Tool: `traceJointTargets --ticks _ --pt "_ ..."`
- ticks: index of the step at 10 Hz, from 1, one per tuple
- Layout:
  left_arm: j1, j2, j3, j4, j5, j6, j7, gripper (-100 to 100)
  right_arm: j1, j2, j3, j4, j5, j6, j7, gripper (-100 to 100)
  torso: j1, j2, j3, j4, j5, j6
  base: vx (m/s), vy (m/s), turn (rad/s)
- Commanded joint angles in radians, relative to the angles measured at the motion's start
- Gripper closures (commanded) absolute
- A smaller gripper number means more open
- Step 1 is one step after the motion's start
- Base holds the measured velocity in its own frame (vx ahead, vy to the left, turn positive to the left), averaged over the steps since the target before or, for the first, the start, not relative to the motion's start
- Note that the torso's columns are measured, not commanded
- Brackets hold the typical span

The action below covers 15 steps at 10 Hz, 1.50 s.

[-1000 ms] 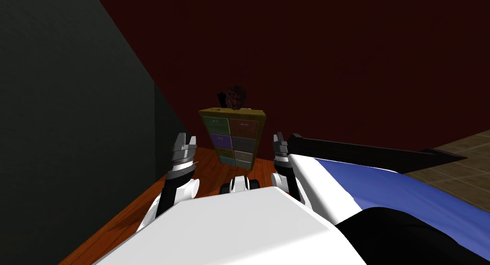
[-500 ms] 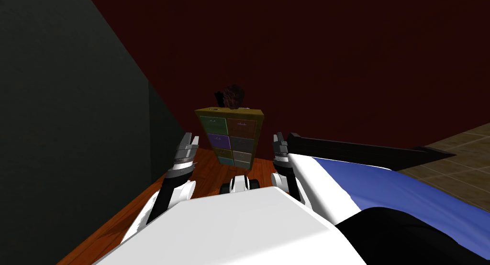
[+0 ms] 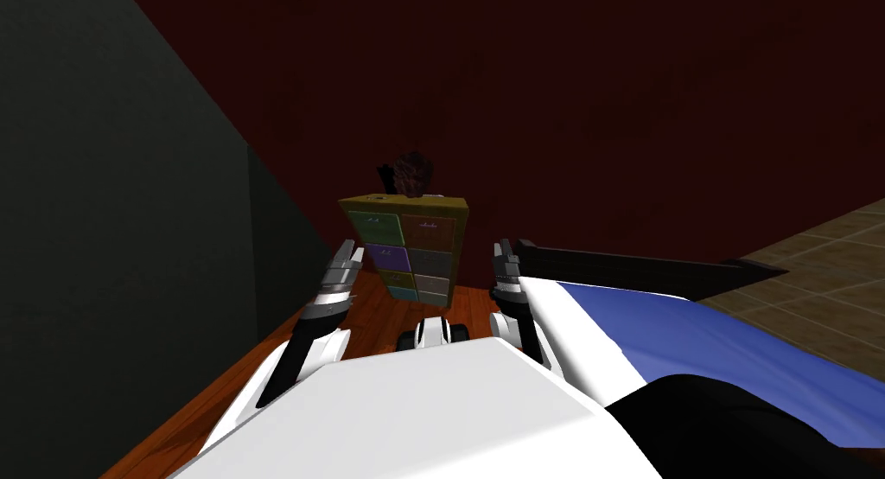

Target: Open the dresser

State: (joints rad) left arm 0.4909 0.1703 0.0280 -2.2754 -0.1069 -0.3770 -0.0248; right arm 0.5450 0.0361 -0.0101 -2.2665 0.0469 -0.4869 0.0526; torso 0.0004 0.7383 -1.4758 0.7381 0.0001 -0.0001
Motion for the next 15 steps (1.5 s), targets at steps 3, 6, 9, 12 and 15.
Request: traceJointTargets --ticks 3,6,9,12,15 --pt "0.007 -0.004 -0.021 -0.042 -0.014 0.106 0.013 -100 0.000 0.000 0.000 0.000 0.000 0.000 0.000 0 0.000 0.000 0.000 0.000 0.000 0.000 0.027 -0.068 -0.056" --pt "0.013 -0.021 -0.032 -0.070 -0.023 0.164 0.020 -100 0.000 0.000 0.000 0.000 0.000 0.000 0.000 0 0.000 0.000 0.000 0.000 0.000 0.000 0.025 -0.055 -0.052" --pt "0.020 -0.040 -0.043 -0.096 -0.030 0.217 0.027 -100 0.000 0.000 0.000 0.000 0.000 0.000 0.000 0 -0.001 0.000 0.000 0.000 0.000 0.000 0.021 -0.050 -0.055" --pt "0.026 -0.056 -0.054 -0.116 -0.038 0.269 0.034 -100 0.000 0.000 0.000 0.000 0.000 0.000 0.000 0 0.000 -0.001 0.000 0.000 0.000 0.000 0.026 -0.052 -0.046" --pt "0.033 -0.061 -0.065 -0.133 -0.046 0.324 0.041 -100 0.000 0.000 0.000 0.000 0.000 0.000 0.000 0 0.000 0.000 0.000 0.000 0.000 0.000 0.028 -0.050 -0.052"
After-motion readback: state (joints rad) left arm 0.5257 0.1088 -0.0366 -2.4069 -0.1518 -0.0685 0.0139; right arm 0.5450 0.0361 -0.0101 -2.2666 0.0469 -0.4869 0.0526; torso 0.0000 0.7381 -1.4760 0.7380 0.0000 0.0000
